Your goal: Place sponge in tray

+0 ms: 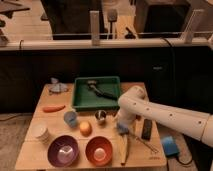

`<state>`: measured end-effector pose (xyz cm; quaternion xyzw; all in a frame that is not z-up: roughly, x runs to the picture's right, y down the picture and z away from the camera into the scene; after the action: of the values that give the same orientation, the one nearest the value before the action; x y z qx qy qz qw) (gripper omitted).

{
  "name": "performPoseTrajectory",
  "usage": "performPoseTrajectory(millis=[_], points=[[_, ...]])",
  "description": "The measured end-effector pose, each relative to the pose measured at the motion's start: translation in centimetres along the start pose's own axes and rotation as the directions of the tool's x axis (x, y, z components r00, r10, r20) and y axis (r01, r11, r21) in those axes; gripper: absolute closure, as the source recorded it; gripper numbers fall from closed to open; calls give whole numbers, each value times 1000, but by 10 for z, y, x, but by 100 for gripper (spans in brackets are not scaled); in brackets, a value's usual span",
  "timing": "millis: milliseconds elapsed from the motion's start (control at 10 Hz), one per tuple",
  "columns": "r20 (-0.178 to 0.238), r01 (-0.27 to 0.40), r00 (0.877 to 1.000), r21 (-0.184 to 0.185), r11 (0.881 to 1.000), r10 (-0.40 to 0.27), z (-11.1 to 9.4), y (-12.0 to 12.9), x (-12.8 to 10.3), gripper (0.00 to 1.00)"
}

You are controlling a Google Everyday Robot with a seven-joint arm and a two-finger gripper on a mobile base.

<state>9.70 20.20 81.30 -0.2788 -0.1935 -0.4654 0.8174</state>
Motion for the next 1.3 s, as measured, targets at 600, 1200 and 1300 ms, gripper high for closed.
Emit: performPoseTrajectory(millis=[600,1200,1300], points=[[20,426,905,2,905,-426,16,-6,6,20],[0,459,888,36,888,-459,26,-3,13,31],[-4,459,889,46,887,-459,28,-2,14,41]])
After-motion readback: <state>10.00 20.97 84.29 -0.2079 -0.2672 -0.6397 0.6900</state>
